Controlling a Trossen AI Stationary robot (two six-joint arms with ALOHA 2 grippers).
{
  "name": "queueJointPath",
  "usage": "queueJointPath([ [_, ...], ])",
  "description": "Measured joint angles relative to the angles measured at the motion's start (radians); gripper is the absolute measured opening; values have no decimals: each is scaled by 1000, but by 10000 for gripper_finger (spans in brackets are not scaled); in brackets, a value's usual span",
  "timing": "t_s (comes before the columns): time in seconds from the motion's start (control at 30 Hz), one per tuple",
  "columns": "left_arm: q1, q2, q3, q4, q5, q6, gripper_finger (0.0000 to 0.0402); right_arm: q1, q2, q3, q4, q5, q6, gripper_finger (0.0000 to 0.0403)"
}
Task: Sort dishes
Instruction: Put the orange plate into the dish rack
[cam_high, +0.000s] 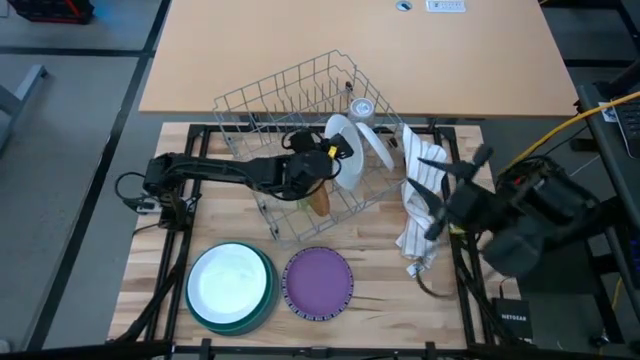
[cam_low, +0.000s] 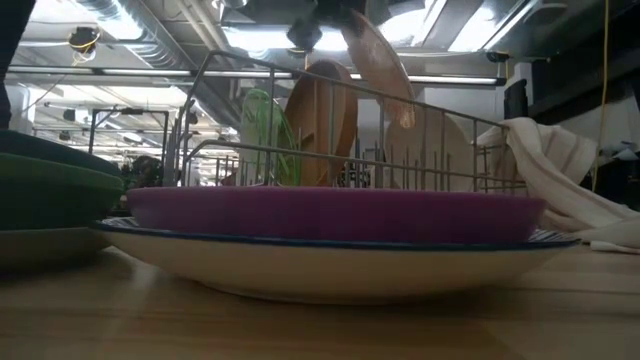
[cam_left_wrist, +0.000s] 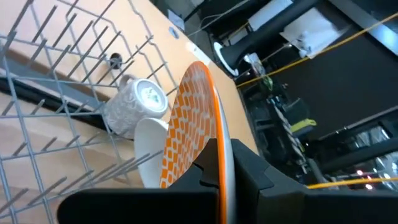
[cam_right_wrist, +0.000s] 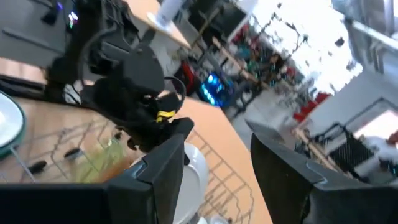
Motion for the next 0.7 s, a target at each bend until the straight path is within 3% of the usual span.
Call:
queueJointPath([
  [0.37,38,80,-1,-14,2,-149,2,-257,0,0,0,-155,-9,191],
  [0.7,48,87,-2,-88,-26,-235,2,-380,0,0,0,-240,-9,191],
])
